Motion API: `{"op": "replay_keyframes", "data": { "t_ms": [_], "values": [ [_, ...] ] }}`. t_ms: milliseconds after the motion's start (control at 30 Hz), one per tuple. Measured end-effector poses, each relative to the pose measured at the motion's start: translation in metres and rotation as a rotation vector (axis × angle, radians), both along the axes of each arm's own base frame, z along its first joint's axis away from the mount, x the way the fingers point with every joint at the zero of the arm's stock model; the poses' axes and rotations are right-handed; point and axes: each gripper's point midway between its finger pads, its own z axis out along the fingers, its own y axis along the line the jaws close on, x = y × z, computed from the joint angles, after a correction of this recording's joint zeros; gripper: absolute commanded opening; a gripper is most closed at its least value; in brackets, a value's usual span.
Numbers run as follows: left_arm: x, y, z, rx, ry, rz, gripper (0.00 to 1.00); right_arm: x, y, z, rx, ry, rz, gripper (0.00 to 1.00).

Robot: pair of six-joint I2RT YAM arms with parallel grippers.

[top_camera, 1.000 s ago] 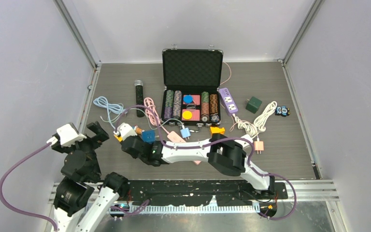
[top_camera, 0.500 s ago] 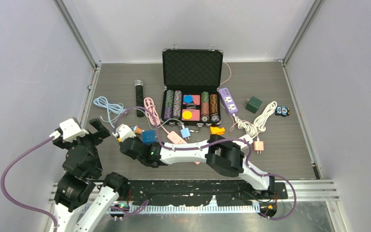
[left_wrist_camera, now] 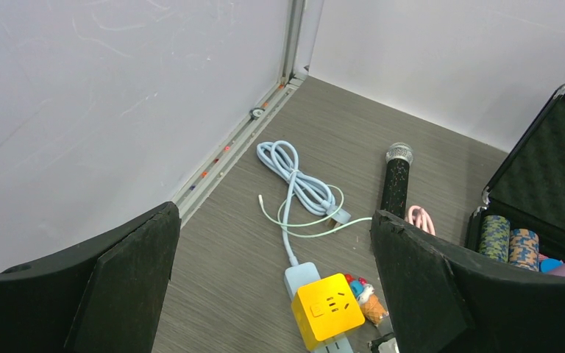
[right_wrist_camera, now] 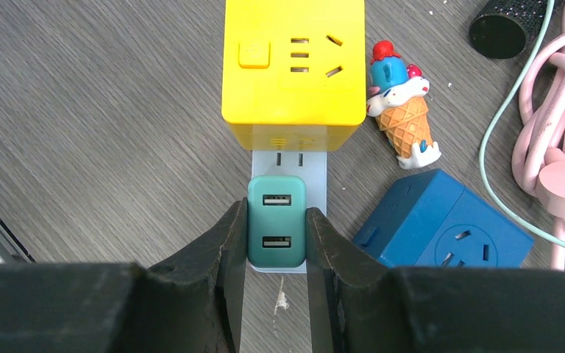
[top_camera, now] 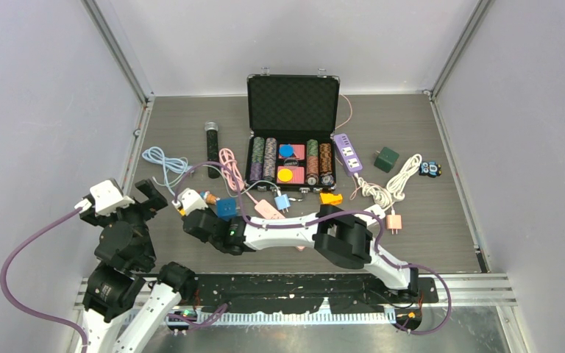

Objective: Insert the plug

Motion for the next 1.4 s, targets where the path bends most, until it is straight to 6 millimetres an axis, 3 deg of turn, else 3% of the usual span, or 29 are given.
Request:
{"op": "replay_keyframes", "data": {
  "t_ms": [100, 167, 233, 333, 367, 400, 533, 633, 700, 900, 1000, 1100, 1200, 1400],
  "values": [
    [0.0, 0.0, 0.0, 0.0, 0.0, -0.001, 1.0, 0.0, 0.0, 0.002, 0.005, 0.0, -0.002, 0.05],
    [0.0, 0.0, 0.0, -0.001, -0.001, -0.002, 1.0, 0.0, 0.0, 0.007, 0.015, 0.001, -0.005, 0.11],
    [0.0, 0.0, 0.0, -0.001, -0.001, -0.002, 1.0, 0.002, 0.001, 0.01, 0.022, 0.009, -0.01, 0.22],
    [0.0, 0.0, 0.003, -0.006, -0.006, -0.003, 1.0, 0.003, 0.0, 0.013, 0.018, 0.045, -0.012, 0.55],
    [-0.001, 0.0, 0.006, -0.008, -0.011, -0.003, 1.0, 0.002, 0.001, 0.014, 0.02, 0.065, -0.011, 0.61],
    [-0.001, 0.0, 0.01, -0.011, -0.016, -0.003, 1.0, 0.0, -0.003, 0.01, 0.001, 0.092, -0.003, 0.71],
    [-0.005, 0.001, 0.023, -0.027, -0.047, -0.011, 1.0, -0.011, -0.031, -0.021, -0.129, 0.199, 0.014, 0.87],
    [-0.006, 0.0, 0.027, -0.034, -0.06, -0.021, 1.0, -0.018, -0.035, -0.025, -0.133, 0.266, 0.041, 0.9],
    [-0.005, -0.002, 0.028, -0.035, -0.062, -0.03, 1.0, -0.022, -0.033, -0.017, -0.106, 0.295, 0.056, 0.9],
    [-0.001, -0.014, 0.029, -0.043, -0.067, -0.101, 1.0, -0.021, -0.044, 0.045, 0.018, 0.305, 0.056, 0.88],
    [0.0, -0.022, 0.03, -0.044, -0.074, -0.154, 0.99, -0.013, -0.052, 0.083, 0.099, 0.285, 0.023, 0.86],
    [0.0, -0.028, 0.029, -0.044, -0.079, -0.193, 1.0, 0.003, -0.059, 0.102, 0.144, 0.261, -0.033, 0.87],
    [0.002, -0.033, 0.028, -0.042, -0.077, -0.225, 0.99, 0.02, -0.068, 0.095, 0.127, 0.244, -0.097, 0.89],
    [0.004, -0.042, 0.027, -0.039, -0.073, -0.272, 1.0, 0.046, -0.078, 0.052, 0.021, 0.228, -0.21, 0.92]
  ]
}}
